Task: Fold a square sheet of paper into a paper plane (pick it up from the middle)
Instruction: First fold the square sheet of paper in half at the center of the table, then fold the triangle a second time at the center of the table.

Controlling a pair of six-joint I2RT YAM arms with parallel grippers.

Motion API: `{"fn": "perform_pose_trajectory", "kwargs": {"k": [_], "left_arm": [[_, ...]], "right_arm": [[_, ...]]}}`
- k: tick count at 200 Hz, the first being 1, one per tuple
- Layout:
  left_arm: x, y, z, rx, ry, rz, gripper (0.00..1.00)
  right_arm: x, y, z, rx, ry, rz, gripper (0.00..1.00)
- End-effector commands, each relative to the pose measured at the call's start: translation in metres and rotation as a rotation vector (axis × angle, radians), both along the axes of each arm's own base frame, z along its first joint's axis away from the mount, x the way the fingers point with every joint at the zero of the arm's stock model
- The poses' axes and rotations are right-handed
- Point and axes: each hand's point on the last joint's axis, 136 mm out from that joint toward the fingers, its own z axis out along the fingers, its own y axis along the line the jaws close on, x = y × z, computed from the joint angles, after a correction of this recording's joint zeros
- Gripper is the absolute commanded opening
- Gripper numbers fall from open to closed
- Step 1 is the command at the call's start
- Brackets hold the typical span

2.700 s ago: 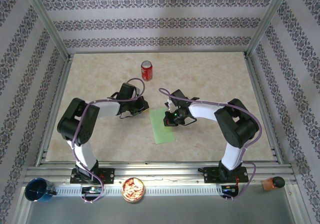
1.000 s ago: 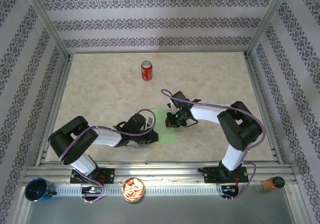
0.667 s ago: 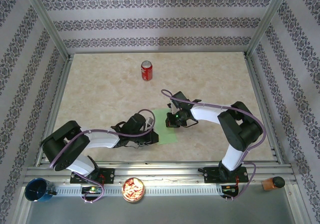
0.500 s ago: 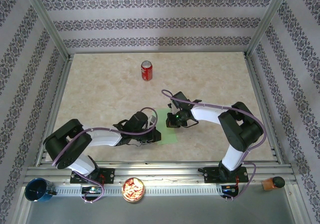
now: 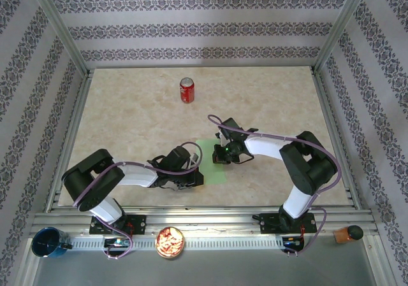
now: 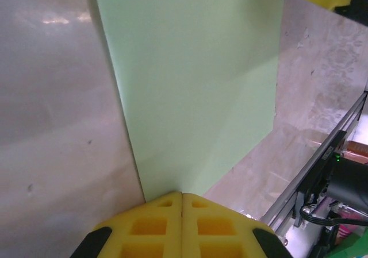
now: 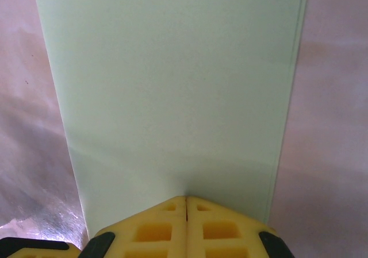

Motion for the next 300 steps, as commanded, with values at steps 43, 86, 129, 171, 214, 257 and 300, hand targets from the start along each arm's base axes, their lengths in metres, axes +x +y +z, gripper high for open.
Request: {"fn": "perform_pose_trajectory", "kwargs": {"k": [43,86,129,171,214,257,300], "left_arm": [[0.042,0.015,0.073,0.050,-0.191,0.045,0.14],[0.102,0.017,0.080,0.026,-0.163,0.084,0.14],[0.150,0.008,0.062,0.007,-0.102,0.093,0.10],[0.167,0.004,0.037,0.015,-0.049,0.092,0.08],[0.155,0.009,0.011,0.023,-0.003,0.099,0.08],[0.136,0.020,-0.013,0.039,0.042,0.107,0.07],[0.130,0.029,-0.024,0.028,0.053,0.122,0.07]], "right_arm": [[0.012,0.007,0.047,0.061,-0.107,0.011,0.02],[0.016,-0.021,0.084,0.140,-0.203,-0.142,0.13],[-0.011,-0.042,0.083,0.181,-0.175,-0.224,0.19],[-0.031,-0.052,0.070,0.212,-0.137,-0.303,0.29],[-0.041,-0.050,0.058,0.233,-0.068,-0.329,0.34],[-0.050,-0.035,0.050,0.249,0.002,-0.300,0.36],[-0.061,-0.028,0.034,0.214,0.059,-0.277,0.39]]}}
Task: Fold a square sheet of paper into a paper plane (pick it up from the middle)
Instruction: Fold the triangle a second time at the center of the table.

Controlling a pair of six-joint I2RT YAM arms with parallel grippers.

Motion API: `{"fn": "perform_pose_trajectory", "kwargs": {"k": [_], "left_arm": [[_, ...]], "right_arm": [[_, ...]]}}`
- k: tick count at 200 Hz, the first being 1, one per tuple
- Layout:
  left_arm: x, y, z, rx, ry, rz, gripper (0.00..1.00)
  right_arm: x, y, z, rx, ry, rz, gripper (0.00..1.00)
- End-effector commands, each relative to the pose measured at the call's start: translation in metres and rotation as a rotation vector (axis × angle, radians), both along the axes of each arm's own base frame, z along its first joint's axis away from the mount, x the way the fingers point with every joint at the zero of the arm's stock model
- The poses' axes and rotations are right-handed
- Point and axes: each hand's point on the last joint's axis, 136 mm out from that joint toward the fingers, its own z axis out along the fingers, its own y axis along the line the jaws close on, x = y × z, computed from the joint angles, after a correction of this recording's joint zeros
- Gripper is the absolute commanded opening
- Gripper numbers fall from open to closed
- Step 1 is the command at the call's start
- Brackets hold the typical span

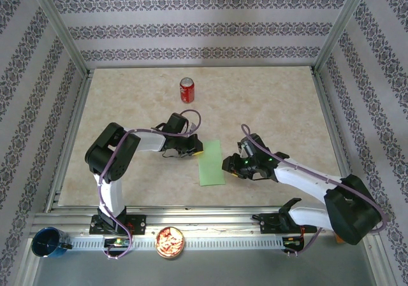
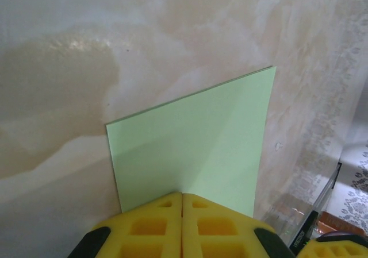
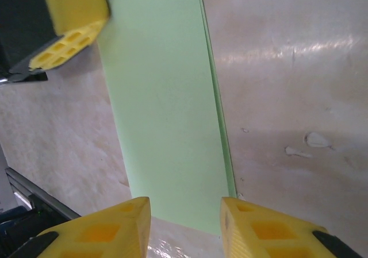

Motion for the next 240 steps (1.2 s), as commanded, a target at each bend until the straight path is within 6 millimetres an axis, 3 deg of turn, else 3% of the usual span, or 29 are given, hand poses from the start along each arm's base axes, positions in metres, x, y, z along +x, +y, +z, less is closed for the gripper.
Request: {"fn": "perform_pose_trajectory", "kwargs": {"k": [1,135,240], "left_arm": [[-0.012,0.017,-0.025,0.044,0.058,0.028,0.07],[-0.013,0.018,-0.029,0.038,0.062,0.036,0.08],[-0.011,0.018,-0.027,0.036,0.063,0.041,0.08]], "right_arm": [[-0.005,0.007,-0.004,0.017,0.036,0.008,0.39],[-0.015,0.019,-0.027,-0.007,0.111,0.050,0.43],[-0.029,0.006,-0.027,-0.007,0.115,0.021,0.46]]}}
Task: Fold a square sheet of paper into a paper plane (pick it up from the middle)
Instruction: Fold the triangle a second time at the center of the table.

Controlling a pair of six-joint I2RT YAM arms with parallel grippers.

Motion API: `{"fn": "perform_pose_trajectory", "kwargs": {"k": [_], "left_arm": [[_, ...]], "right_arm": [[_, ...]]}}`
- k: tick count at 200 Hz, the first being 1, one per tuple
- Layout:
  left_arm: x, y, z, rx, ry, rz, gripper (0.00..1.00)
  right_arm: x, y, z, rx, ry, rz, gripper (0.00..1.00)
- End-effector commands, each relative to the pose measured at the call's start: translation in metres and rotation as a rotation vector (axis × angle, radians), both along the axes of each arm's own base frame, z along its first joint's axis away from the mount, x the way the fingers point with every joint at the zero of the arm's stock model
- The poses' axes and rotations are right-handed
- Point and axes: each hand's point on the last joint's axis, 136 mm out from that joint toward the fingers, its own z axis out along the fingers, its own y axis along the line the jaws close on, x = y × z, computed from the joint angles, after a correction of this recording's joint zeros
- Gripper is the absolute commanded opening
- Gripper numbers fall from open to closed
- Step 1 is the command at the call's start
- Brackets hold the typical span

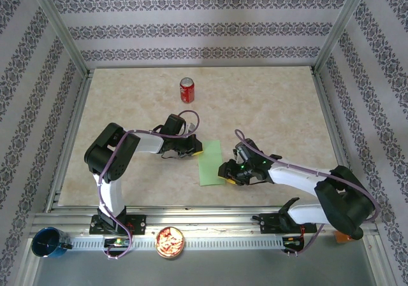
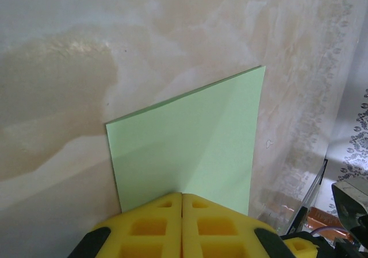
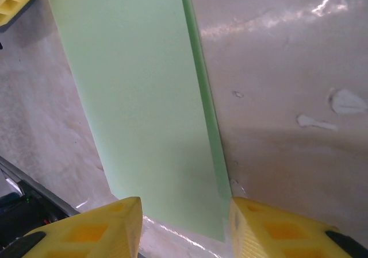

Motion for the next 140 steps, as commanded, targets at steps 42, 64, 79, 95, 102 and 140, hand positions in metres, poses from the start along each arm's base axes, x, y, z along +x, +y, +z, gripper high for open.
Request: {"fn": "perform_pose_trajectory", "kwargs": {"k": [42,64,79,95,102,140], "left_arm": [[-0.009,0.015,-0.026,0.063,0.078,0.046,0.08],[-0.008,0.014,-0.025,0.061,0.078,0.046,0.08],[-0.008,0.014,-0.025,0.061,0.078,0.046,0.08],[-0.009,0.014,-0.025,0.062,0.079,0.045,0.08],[-0.009,0.015,-0.025,0.062,0.079,0.045,0.08],[-0.009,0.014,-0.024,0.062,0.077,0.043,0.08]], "right_arm": [[-0.007,0.006,0.000,0.039,0.023,0.013,0.45],[-0.005,0.011,0.002,0.062,0.024,0.016,0.45],[-0.004,0.012,0.000,0.060,0.031,0.016,0.45],[-0.005,0.008,-0.004,0.039,0.032,0.005,0.45],[-0.005,0.008,-0.005,0.038,0.031,0.003,0.45],[-0.007,0.006,-0.007,0.036,0.035,0.000,0.45]]}}
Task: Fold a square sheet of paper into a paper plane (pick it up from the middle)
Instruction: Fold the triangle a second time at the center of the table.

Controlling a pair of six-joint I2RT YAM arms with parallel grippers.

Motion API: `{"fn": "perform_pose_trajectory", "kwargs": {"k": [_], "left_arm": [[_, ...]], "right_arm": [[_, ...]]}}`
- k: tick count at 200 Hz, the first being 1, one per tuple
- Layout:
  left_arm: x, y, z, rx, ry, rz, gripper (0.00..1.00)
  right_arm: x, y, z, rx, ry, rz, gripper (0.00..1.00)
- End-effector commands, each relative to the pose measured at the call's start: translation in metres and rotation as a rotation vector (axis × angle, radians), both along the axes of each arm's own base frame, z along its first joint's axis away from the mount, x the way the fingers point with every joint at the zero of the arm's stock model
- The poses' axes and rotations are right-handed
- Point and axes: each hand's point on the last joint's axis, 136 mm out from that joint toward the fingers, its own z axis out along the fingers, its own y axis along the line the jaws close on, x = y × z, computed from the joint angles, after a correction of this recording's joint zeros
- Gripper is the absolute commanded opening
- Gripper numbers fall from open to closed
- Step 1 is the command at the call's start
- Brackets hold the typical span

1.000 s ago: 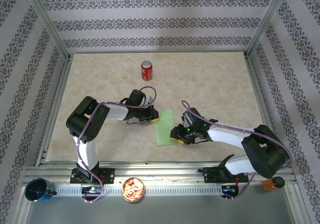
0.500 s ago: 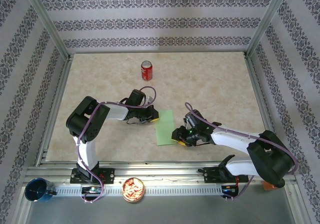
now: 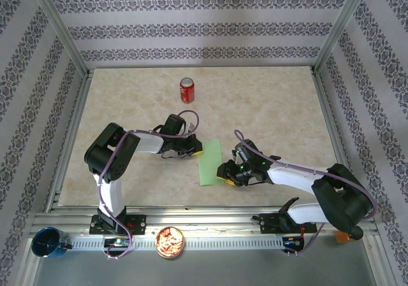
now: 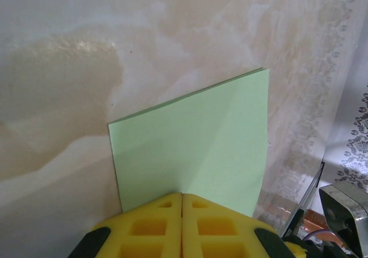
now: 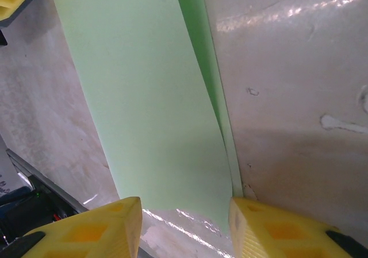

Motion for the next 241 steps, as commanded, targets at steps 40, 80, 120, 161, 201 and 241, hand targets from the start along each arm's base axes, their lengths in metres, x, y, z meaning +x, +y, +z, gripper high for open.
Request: {"fn": "perform_pose_trajectory", "kwargs": {"k": [40,80,120,161,201,241], "left_arm": [[-0.008,0.013,-0.022,0.063,0.061,0.029,0.08],[-0.007,0.014,-0.022,0.064,0.061,0.030,0.08],[-0.007,0.014,-0.022,0.064,0.063,0.029,0.08],[-0.008,0.013,-0.023,0.065,0.065,0.027,0.08],[-0.008,0.014,-0.024,0.067,0.070,0.021,0.08],[-0.007,0.011,-0.023,0.061,0.054,-0.004,0.08]], "right_arm": [[-0.009,-0.001,-0.008,0.001,0.038,-0.015,0.45],[-0.012,-0.004,-0.010,-0.007,0.050,-0.022,0.45],[-0.007,0.000,-0.006,0.015,0.037,-0.023,0.45],[0.003,0.010,0.008,0.065,-0.017,-0.012,0.45],[0.016,0.019,0.024,0.089,-0.061,0.001,0.45],[0.029,0.020,0.031,0.103,-0.084,0.014,0.46]]}}
